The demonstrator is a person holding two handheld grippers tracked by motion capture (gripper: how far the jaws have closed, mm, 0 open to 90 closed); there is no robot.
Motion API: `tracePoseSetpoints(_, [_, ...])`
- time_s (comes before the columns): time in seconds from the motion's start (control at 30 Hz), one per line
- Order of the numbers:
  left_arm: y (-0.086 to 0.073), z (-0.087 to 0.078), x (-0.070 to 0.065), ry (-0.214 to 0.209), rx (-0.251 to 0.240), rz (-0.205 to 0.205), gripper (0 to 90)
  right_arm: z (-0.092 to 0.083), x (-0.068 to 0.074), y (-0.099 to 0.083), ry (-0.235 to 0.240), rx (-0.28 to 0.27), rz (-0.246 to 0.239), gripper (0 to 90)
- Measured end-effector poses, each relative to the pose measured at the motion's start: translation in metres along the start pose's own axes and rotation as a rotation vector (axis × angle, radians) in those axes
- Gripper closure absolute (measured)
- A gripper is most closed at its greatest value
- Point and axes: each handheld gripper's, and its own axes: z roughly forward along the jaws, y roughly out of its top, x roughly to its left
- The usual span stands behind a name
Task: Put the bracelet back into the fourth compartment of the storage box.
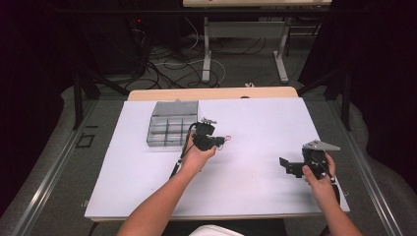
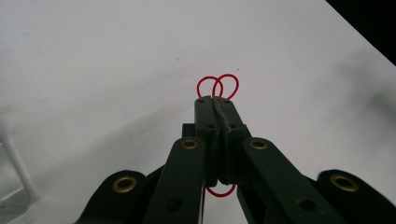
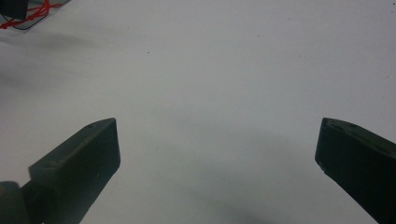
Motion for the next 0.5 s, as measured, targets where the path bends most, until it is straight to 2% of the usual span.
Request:
tracePoseSetpoints(0.03, [0.000,-0.001,0.001,0.000,-0.008,-0.012,90.0,0.001,0.000,0.000,-0.003,-0.005,0.003,0.0])
tracePoseSetpoints(0.1, [0.000,-0.004,0.005,0.004,-0.004,-0.007,90.0,0.000,0.000,0.000,-0.001,0.002,0.000,0.0])
tracePoseSetpoints(0.17, [-0.001,-0.007,0.008,0.010,-0.011,-0.020,90.0,0.000,0.000,0.000,-0.002,-0.001,-0.004,0.0])
tracePoseSetpoints(0.23, [-0.001,-0.010,0.011,0.013,-0.011,-0.009,90.0,0.000,0.000,0.000,-0.001,0.000,0.000,0.0])
tracePoseSetpoints(0.27, [-0.001,-0.012,0.012,0.016,-0.018,-0.020,90.0,0.000,0.000,0.000,-0.002,0.001,-0.001,0.0])
tracePoseSetpoints(0.3, [-0.001,-0.013,0.014,0.017,-0.018,-0.011,90.0,0.000,0.000,0.000,-0.006,-0.006,-0.001,0.0])
tracePoseSetpoints(0.33, [-0.001,-0.015,0.015,0.020,-0.017,-0.023,90.0,0.000,0.000,0.000,-0.004,0.001,-0.002,0.0])
tracePoseSetpoints(0.5, [-0.001,-0.021,0.022,0.027,-0.028,-0.032,90.0,0.000,0.000,0.000,-0.001,-0.002,-0.002,0.0])
